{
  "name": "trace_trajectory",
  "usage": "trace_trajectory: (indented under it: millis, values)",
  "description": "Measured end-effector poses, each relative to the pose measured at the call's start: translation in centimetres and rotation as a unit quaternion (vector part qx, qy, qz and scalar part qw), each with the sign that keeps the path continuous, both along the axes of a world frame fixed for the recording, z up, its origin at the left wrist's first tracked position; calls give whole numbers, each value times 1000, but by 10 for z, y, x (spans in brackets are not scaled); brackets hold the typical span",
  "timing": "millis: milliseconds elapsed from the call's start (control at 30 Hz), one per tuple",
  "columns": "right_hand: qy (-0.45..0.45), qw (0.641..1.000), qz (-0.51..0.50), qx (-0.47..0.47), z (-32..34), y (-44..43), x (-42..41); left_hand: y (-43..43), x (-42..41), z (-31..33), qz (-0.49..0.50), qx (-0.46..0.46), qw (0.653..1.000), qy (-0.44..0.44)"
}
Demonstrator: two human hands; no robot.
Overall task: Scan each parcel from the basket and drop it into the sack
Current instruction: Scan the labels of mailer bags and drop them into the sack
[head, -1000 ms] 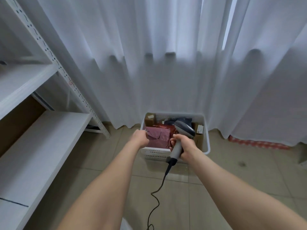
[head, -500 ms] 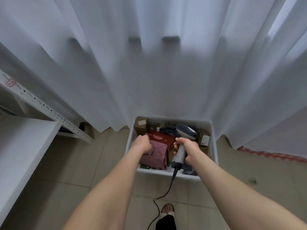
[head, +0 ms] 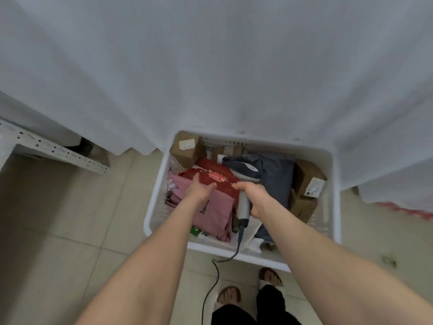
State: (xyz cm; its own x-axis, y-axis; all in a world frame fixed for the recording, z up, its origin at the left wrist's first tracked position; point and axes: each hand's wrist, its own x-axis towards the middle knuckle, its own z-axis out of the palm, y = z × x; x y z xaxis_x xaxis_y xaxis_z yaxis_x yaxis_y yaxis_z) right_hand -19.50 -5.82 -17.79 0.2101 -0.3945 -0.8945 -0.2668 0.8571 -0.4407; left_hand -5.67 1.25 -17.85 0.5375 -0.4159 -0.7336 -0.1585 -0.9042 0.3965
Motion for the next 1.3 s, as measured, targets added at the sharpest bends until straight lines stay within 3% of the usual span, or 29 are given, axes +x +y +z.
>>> trace_trajectory:
  millis: [133, 267, 500, 633, 767, 867, 1000, 1300]
  values:
    - [-9, 998, 67, 18, -32, -5, 17, -12, 11, -44, 1, 29, 1000, -8]
    - [-35, 990, 120, 64, -41, 0, 24, -8, 19, -61, 75, 50, 996, 13]
    - [-78, 984, 113, 110, -4, 15, 23, 15, 33, -25, 174, 47, 984, -12]
    - [-56, 993, 80, 74, 50, 21, 18, 29, 42, 38, 178, 1, 983, -34]
    - [-50, 998, 24, 35, 126, 23, 15, 36, 54, 126, 109, -6, 991, -78]
    - [-66, 998, -9, 10, 193, 23, 19, 32, 62, 195, 124, -92, 986, -59]
    - [-93, 995, -36, -17, 267, 26, 14, 24, 68, 269, 130, -116, 984, -37]
    - [-87, 982, -121, -118, 394, 42, -41, 54, 24, 420, 194, -280, 940, 7]
